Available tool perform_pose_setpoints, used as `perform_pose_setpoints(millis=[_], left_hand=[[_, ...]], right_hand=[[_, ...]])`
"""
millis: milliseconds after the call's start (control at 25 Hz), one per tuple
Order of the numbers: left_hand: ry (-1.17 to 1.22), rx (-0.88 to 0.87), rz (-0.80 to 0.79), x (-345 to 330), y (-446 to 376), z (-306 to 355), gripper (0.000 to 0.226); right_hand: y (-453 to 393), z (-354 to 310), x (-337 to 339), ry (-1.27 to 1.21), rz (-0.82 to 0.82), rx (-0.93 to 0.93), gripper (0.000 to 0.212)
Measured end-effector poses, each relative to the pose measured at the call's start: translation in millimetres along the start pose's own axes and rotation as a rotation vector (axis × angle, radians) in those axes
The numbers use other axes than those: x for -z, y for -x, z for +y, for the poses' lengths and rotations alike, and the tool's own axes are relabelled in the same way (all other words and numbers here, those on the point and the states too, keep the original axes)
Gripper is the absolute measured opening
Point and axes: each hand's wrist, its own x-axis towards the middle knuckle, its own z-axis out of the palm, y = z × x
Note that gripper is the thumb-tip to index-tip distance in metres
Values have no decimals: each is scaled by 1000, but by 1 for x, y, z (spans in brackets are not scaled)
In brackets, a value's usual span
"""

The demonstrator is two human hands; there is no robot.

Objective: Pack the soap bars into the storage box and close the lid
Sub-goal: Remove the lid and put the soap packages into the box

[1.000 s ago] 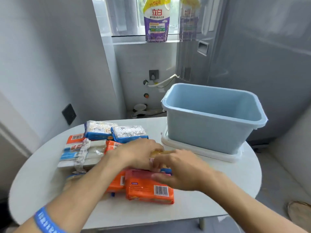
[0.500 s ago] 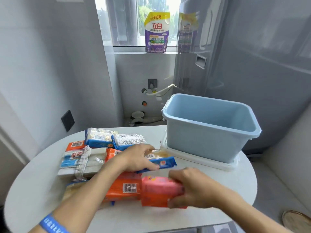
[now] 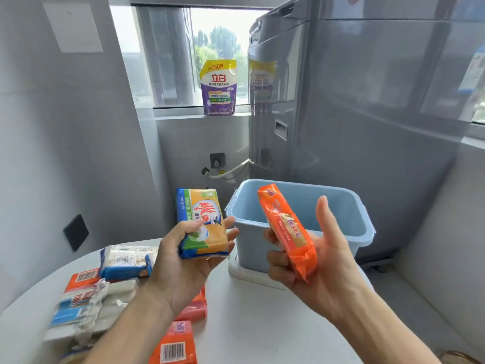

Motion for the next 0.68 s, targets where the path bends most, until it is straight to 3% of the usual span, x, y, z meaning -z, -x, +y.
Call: perform_pose_setpoints(millis=[240,440,560,680], left_hand=[[-158,-106,-47,-67,-43,-4,39],[-594,41,129,-87,-120,-14,33],[-1132,139,180,-76,-161,-28,38],[-1847,370,93,-65,-181,-41,44]], right_hand=[[-15,-63,4,-200,34,237,72],[-38,-91,35,-110,24,105,84],[-49,-106,56,-5,90,66,63],[-58,-119,78,106,232,25,67]])
